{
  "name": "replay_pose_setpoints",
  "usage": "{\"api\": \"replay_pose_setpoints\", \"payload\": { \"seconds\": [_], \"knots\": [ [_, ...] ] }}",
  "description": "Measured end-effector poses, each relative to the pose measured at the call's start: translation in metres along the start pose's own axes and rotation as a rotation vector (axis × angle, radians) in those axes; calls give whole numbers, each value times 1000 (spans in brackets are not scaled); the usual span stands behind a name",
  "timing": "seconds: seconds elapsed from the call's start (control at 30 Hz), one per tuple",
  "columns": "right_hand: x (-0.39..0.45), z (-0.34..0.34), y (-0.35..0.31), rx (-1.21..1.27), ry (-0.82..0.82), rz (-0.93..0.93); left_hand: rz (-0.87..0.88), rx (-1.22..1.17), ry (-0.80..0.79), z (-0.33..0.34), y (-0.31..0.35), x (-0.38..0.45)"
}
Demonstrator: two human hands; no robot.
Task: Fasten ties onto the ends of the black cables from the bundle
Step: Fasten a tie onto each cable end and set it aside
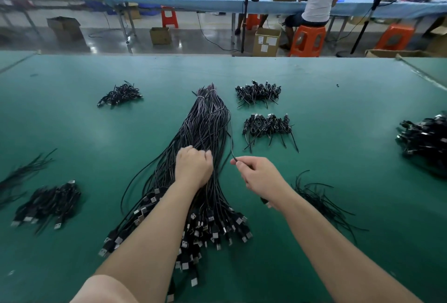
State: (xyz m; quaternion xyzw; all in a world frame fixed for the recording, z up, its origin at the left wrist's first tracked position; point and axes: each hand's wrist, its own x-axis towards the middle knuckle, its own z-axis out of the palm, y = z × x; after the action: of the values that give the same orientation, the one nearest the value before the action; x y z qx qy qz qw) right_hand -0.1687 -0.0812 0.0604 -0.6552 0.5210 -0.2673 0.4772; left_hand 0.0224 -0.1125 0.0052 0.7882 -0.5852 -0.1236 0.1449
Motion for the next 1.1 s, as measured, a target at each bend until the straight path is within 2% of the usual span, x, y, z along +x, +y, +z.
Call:
{"api": "replay_pose_setpoints", "payload": {
  "seconds": [0.03,0.1,0.13,0.17,0.33,0.47,0.57,0.67,0.77,0.87,0.93,1.0,1.03,1.1],
  "knots": [
    [-1,-1,-2,-44,-9,-26,-54,-269,-33,-10,13,2],
    [-3,-4,-4,-149,-40,-68,-254,-993,-250,-23,40,4],
    [-5,-6,-5,-189,-60,-75,-331,-1276,-331,-29,51,5],
    [-7,-9,-6,-200,-79,-65,-374,-1449,-343,-34,58,9],
    [-17,-41,-9,-70,-98,-18,-500,-1664,-289,-55,55,22],
    [-30,-74,-17,33,-280,-32,-596,-1756,-231,-53,36,20],
    [-44,-95,-23,55,-398,-57,-649,-1700,-101,-48,13,17],
    [-52,-120,-27,223,-390,-46,-677,-1475,22,-40,-19,15],
    [-52,-134,-27,461,-313,-38,-670,-1151,-35,-30,-43,9],
    [-46,-131,-30,728,-254,-3,-504,-818,-157,-25,-48,3],
    [-42,-122,-36,872,-220,33,-297,-351,-229,-28,-41,-1],
    [-38,-114,-44,967,-180,69,-159,88,-173,-36,-27,-5],
    [-37,-110,-47,1015,-197,77,-126,129,-87,-43,-17,-7],
    [-35,-102,-52,1092,-269,77,-7,-93,112,-58,7,-10]
  ]
}}
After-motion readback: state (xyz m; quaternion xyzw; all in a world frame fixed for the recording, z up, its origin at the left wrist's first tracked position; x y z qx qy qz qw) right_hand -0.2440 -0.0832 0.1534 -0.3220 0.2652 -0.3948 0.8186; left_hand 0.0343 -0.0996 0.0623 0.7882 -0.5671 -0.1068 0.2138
